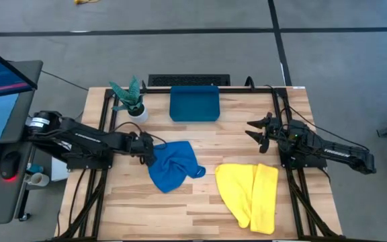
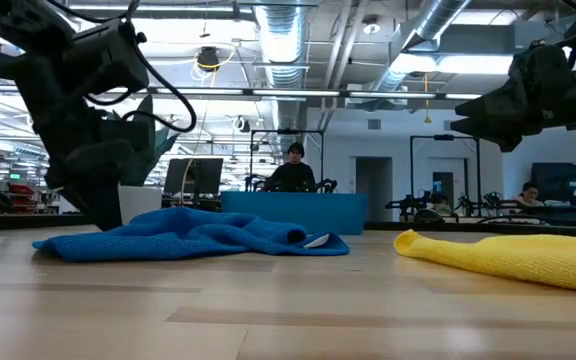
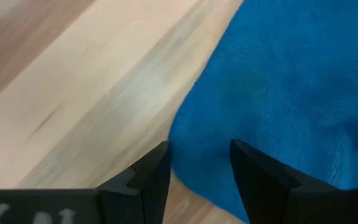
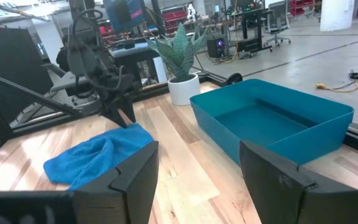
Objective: Roll microfiber towels into tight, uniform cylinder then place into a basket
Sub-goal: Fold the blue microfiber towel
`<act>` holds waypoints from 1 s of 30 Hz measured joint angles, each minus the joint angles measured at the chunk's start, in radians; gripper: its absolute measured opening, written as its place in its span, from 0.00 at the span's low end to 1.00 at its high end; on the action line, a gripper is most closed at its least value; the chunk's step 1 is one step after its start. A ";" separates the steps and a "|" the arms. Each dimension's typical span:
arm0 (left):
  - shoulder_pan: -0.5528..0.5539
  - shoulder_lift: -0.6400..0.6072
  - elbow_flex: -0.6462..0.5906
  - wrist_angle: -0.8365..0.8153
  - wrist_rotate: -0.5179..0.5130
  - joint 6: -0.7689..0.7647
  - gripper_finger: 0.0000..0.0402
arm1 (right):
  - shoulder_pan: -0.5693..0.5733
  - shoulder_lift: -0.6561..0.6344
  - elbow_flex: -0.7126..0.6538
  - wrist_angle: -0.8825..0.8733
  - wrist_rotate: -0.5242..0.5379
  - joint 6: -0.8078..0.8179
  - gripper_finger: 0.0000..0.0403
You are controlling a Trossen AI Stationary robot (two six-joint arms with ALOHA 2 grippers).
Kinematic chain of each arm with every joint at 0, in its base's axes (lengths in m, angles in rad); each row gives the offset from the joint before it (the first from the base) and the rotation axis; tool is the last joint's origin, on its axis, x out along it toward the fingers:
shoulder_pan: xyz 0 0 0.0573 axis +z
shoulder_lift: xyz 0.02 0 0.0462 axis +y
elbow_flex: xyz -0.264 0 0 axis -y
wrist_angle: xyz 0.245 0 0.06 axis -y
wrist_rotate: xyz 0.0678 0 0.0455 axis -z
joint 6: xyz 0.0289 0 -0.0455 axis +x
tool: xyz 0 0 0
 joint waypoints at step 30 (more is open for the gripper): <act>-0.099 0.046 0.063 0.106 -0.128 0.173 0.01 | 0.000 0.000 0.000 0.000 0.000 0.000 0.61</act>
